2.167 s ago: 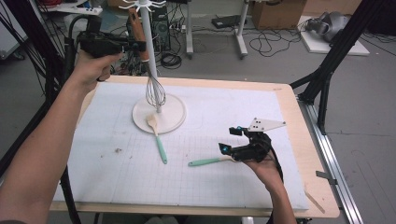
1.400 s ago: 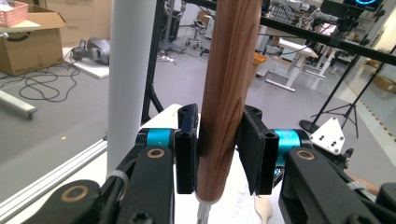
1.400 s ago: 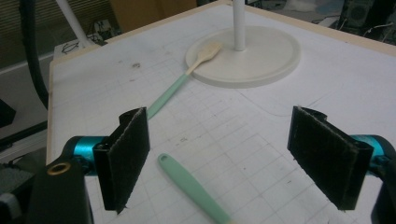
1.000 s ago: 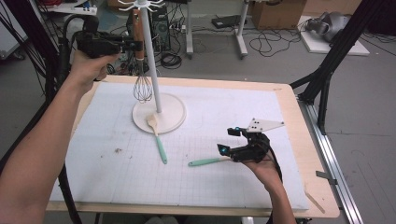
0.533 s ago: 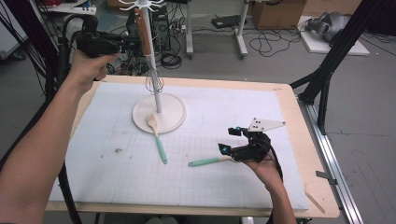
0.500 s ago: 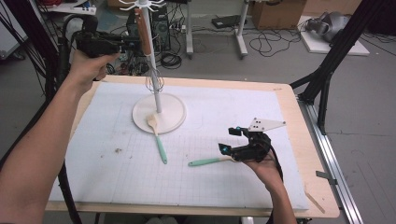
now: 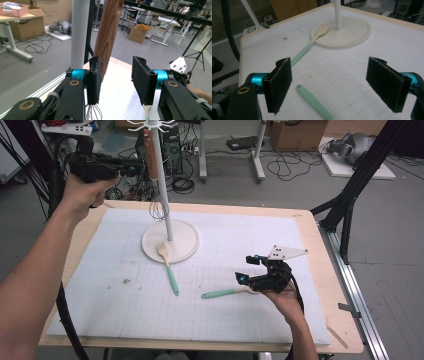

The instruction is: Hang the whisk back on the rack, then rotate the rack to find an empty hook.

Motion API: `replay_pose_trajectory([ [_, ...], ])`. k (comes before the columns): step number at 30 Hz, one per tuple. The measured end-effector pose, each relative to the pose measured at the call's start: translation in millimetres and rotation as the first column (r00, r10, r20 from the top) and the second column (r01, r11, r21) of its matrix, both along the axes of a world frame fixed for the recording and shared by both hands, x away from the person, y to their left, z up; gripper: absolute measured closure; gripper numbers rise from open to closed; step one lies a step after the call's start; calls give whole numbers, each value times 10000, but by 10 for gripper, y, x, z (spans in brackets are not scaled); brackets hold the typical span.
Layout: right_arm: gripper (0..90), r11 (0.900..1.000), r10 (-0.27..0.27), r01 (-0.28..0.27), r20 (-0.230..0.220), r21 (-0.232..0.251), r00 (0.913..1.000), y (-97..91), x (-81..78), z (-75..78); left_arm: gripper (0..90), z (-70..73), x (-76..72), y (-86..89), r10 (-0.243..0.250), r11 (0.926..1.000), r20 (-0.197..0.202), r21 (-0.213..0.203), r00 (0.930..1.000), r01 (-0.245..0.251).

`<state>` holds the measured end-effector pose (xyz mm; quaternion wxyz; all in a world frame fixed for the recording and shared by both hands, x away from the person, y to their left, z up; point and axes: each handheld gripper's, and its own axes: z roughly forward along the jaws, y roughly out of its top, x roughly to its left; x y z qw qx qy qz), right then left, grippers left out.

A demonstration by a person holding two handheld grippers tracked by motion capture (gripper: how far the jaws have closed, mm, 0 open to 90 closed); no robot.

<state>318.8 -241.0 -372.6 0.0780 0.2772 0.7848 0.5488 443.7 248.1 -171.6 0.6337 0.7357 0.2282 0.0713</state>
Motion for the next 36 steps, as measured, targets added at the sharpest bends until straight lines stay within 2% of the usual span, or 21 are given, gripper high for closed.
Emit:
replay_pose_trajectory([
  [10, 197, 9999, -49, 50, -47, 119, 10000, -10, 0, 4, 601, 73, -106, 85, -33, 9999, 152, -116, 9999, 35],
  [16, 197, 9999, 11, -11, 11, 107, 10000, -1, -14, 9, 651, 106, -159, 103, -167, 9998, 218, -139, 9996, 170],
  [22, 197, 9999, -49, 49, -9, 149, 10000, -13, -8, 8, 698, 136, -218, 84, -421, 9991, 296, -61, 9987, 423],
  [26, 197, 9999, -26, 26, 27, 119, 10000, -9, -2, 5, 731, 178, -238, 62, -260, 9997, 358, 29, 9990, 259],
  [36, 197, 9998, -90, 91, -41, 192, 10000, -33, 4, 5, 801, 265, -218, -64, -432, 9989, 429, 212, 9981, 423],
])
